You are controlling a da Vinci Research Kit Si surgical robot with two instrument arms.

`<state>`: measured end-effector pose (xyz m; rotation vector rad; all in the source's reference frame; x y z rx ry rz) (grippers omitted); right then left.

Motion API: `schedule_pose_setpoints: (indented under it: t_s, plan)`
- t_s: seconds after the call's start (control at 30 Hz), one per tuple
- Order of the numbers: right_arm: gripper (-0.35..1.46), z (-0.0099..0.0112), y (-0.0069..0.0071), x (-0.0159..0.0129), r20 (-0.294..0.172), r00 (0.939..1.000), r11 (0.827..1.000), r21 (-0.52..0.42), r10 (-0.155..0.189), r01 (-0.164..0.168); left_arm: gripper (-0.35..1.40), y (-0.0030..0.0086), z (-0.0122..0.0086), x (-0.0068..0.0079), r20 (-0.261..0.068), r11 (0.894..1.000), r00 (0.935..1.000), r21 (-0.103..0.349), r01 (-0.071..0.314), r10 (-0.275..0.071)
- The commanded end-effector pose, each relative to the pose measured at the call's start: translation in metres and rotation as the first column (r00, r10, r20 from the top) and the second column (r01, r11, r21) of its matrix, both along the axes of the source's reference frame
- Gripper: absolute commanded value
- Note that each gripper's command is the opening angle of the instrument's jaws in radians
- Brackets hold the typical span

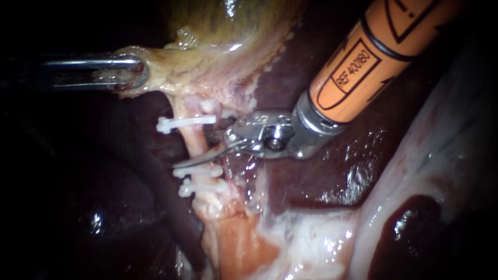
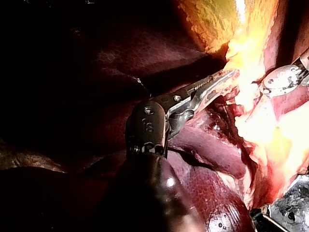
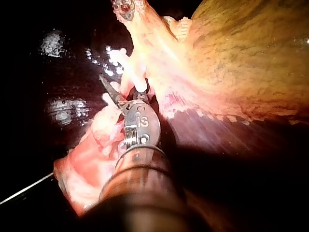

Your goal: Go to the cutting position left tube

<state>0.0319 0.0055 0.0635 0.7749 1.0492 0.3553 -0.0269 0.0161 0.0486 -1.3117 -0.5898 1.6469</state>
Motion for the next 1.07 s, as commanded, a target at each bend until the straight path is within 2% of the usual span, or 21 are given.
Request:
schedule_pose_setpoints:
  t_s: [0.03,0.2,0.27,0.43,0.63,0.73,1.07]
  plan:
    - [1.45,-0.0002,0.0000,0.0003,-0.011,0.9999,1.000,0.009,0.009,-0.009,-0.35,0.0000,0.0000,-0.0001,-0.001,1.000,1.0000,0.000,0.001,-0.001]
    - [1.45,-0.0009,-0.0002,0.0017,-0.058,0.9983,0.998,0.054,0.011,-0.008,-0.35,0.0000,0.0001,-0.0002,-0.001,1.000,1.0000,0.000,0.002,-0.002]
    - [1.45,-0.0015,-0.0004,0.0021,-0.093,0.9957,0.996,0.087,0.009,-0.001,-0.35,0.0000,0.0001,-0.0002,-0.001,1.000,1.0000,0.000,0.002,-0.002]
    - [1.45,-0.0039,-0.0012,0.0022,-0.172,0.9852,0.988,0.150,-0.004,0.030,-0.35,0.0000,0.0000,-0.0001,-0.001,1.000,1.0000,0.000,0.001,-0.001]
    - [1.45,-0.0068,-0.0021,0.0021,-0.221,0.9747,0.981,0.178,-0.032,0.073,-0.35,0.0001,0.0001,-0.0001,-0.001,1.000,1.0000,0.000,0.001,-0.001]
    - [1.45,-0.0075,-0.0023,0.0022,-0.230,0.9720,0.978,0.189,-0.047,0.092,-0.35,0.0001,0.0001,-0.0001,-0.001,1.000,1.0000,0.000,0.001,-0.001]
    - [1.45,-0.0072,-0.0020,0.0020,-0.231,0.9720,0.979,0.186,-0.041,0.085,-0.35,0.0001,0.0001,-0.0001,-0.001,1.000,1.0000,0.000,0.001,-0.001]
